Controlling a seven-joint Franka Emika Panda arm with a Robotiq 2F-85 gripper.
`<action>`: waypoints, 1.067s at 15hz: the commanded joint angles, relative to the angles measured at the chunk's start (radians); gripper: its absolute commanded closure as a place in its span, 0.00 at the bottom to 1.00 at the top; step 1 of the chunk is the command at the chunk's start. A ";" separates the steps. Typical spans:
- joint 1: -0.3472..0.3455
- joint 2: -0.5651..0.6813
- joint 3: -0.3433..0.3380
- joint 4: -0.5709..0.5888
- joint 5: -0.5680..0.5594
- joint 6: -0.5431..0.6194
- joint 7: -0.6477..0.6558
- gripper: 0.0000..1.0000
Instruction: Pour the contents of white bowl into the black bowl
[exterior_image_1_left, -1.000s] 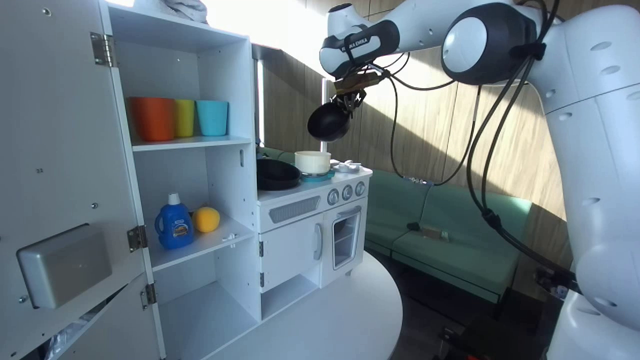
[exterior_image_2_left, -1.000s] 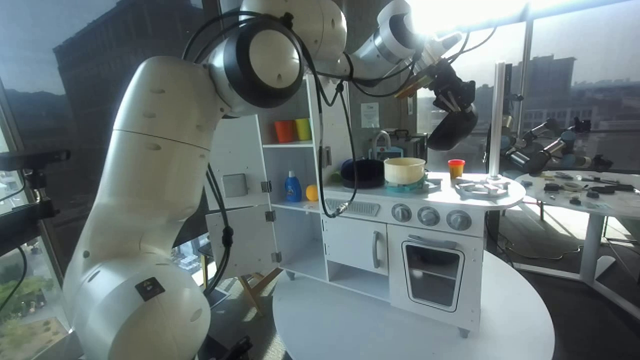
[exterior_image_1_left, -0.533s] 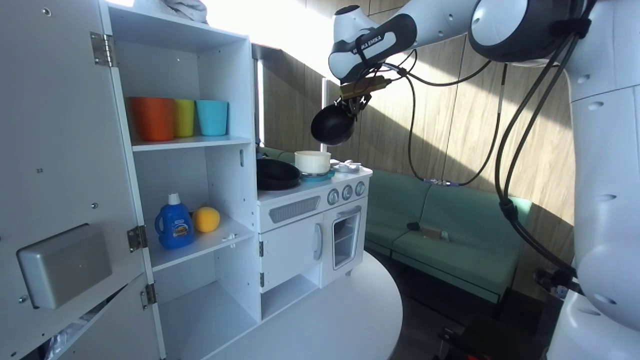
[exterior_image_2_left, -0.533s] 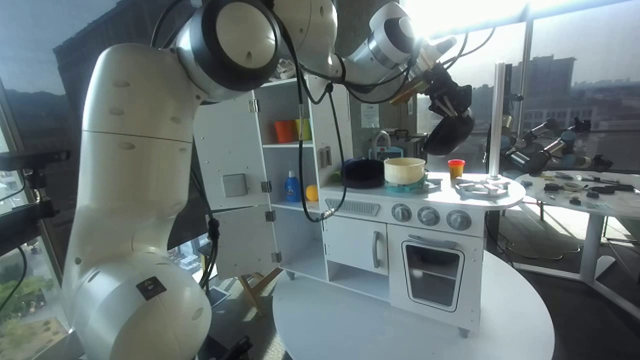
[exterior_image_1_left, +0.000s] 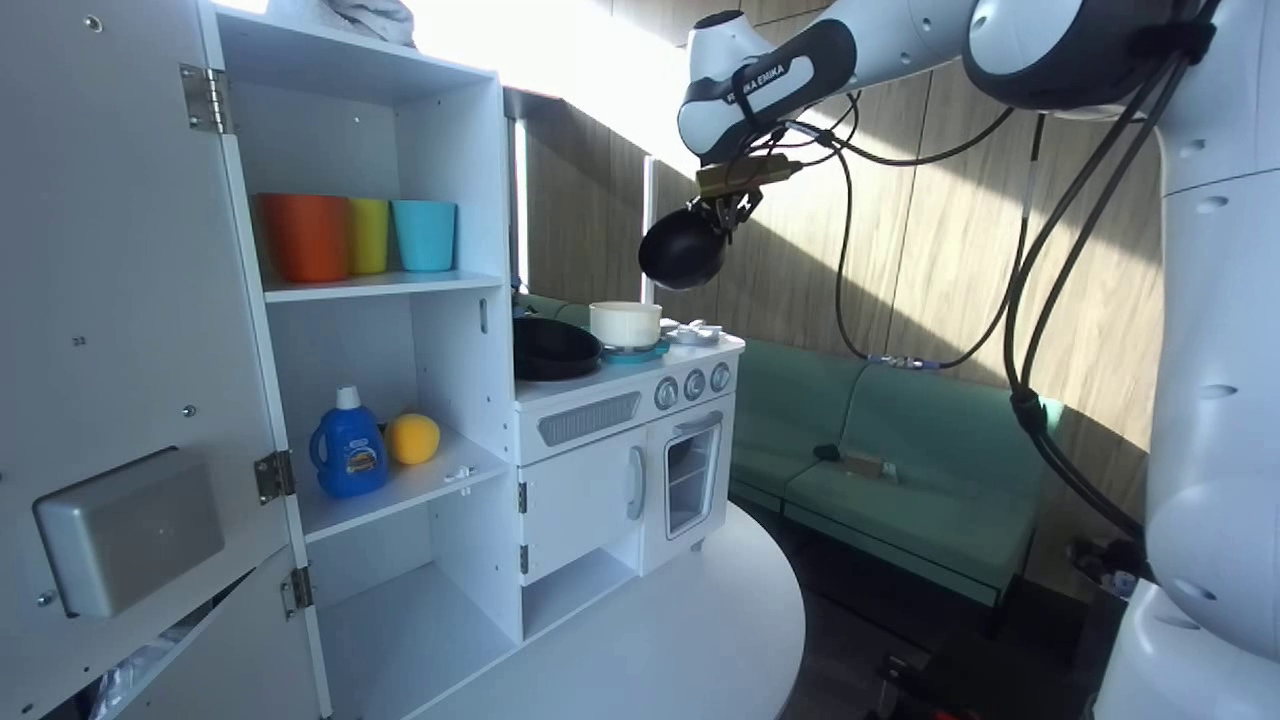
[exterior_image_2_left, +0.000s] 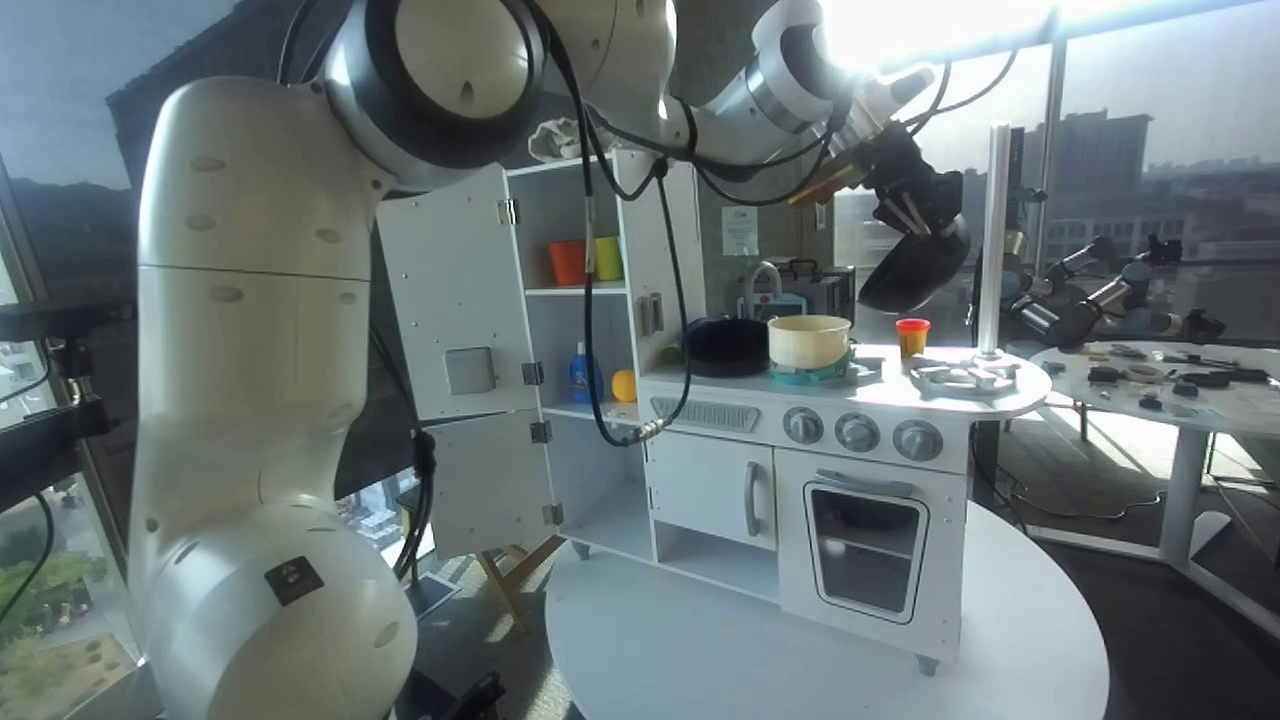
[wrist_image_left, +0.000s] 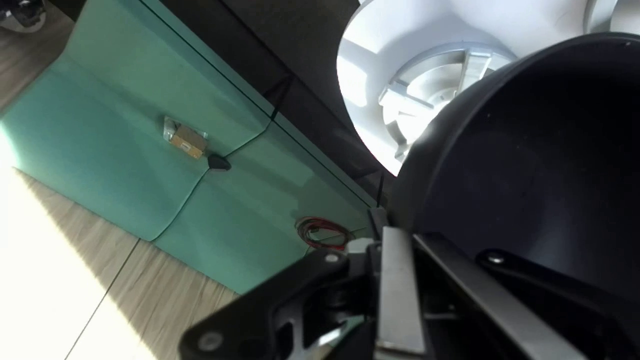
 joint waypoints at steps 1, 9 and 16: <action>-0.031 0.006 -0.002 0.022 0.059 0.003 0.025 0.95; -0.083 0.059 0.007 0.064 0.316 -0.013 -0.003 0.94; -0.108 0.163 -0.012 0.182 0.386 -0.104 0.035 0.94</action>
